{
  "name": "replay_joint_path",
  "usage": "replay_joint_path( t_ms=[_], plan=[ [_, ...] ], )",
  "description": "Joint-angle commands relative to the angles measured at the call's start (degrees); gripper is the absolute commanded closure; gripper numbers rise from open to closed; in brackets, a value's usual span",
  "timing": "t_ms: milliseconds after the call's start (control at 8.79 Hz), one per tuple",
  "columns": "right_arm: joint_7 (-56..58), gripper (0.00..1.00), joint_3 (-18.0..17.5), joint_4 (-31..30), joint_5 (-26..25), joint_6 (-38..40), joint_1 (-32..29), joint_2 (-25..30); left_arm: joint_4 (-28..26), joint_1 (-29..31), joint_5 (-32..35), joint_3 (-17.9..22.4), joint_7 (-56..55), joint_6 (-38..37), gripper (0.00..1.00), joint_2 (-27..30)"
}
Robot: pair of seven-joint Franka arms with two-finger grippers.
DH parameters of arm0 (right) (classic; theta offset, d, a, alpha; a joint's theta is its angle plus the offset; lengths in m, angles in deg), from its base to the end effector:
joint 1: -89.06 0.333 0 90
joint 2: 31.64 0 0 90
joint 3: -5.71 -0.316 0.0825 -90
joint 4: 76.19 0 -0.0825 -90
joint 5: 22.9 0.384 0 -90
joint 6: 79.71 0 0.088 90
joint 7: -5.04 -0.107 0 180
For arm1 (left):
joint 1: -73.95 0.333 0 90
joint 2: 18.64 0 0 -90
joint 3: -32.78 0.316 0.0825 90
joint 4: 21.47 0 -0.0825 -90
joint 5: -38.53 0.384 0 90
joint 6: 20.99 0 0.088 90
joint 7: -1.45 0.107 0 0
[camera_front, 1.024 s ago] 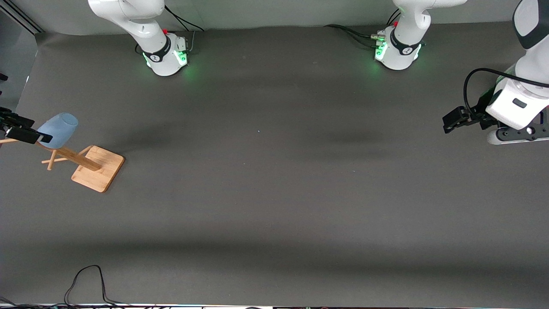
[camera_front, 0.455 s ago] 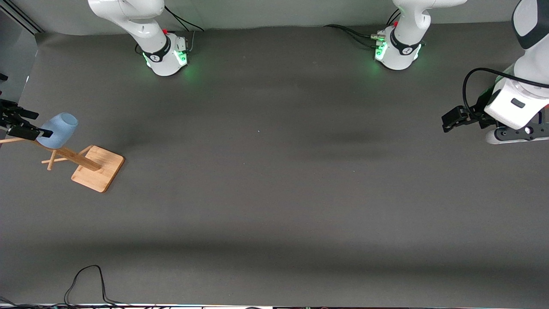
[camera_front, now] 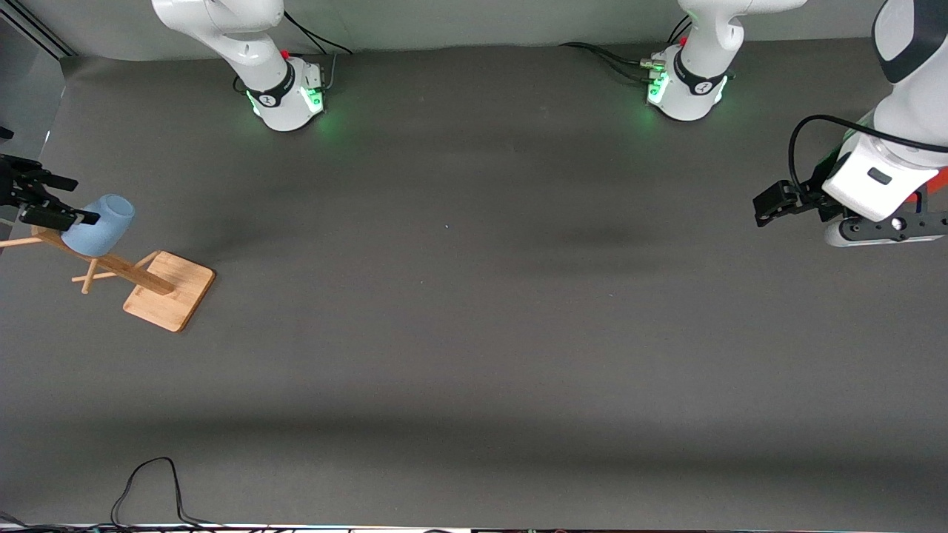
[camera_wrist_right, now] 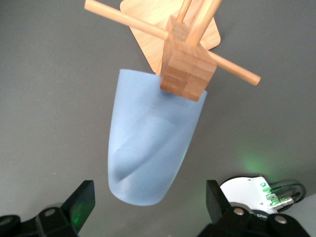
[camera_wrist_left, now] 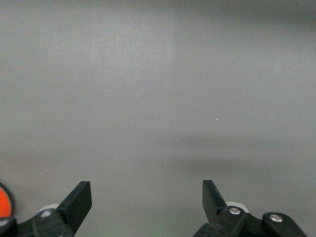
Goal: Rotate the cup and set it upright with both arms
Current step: 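Lift the blue cup off the stand peg with the right gripper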
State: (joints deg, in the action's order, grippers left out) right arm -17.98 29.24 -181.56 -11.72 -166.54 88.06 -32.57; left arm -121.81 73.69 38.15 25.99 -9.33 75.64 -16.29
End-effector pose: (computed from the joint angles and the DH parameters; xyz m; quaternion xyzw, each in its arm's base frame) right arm 0.4889 -0.1981 0.4914 -0.8934 0.4062 0.1663 0.0958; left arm 0.5424 -0.0688 0.5712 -0.9994 -0.0330 0.0120 0.0010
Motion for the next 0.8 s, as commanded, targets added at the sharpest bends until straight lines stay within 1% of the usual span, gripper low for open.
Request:
replay_joint_path(
  t_ms=[0,114,569,682],
  plan=[
    [-1.5,0.0,0.54,-3.24,1.48,-2.63,0.48,0.94,1.19,-0.45,0.92,0.02,-0.21,-1.7,0.0,-0.24],
    [-1.49,0.0,0.63,-4.56,1.57,-4.47,0.48,0.94,1.19,-0.45,0.92,0.02,-0.12,-1.7,0.0,-0.24],
    [-0.7,0.0,0.63,-5.45,3.15,-7.3,0.56,-1.26,1.19,-0.45,0.92,0.02,-0.2,-1.7,0.0,-0.24],
    [-0.62,0.12,0.63,-5.54,3.15,-7.74,0.56,-1.7,1.19,-0.54,0.92,0.02,-0.21,-1.7,0.0,-0.24]
  ],
)
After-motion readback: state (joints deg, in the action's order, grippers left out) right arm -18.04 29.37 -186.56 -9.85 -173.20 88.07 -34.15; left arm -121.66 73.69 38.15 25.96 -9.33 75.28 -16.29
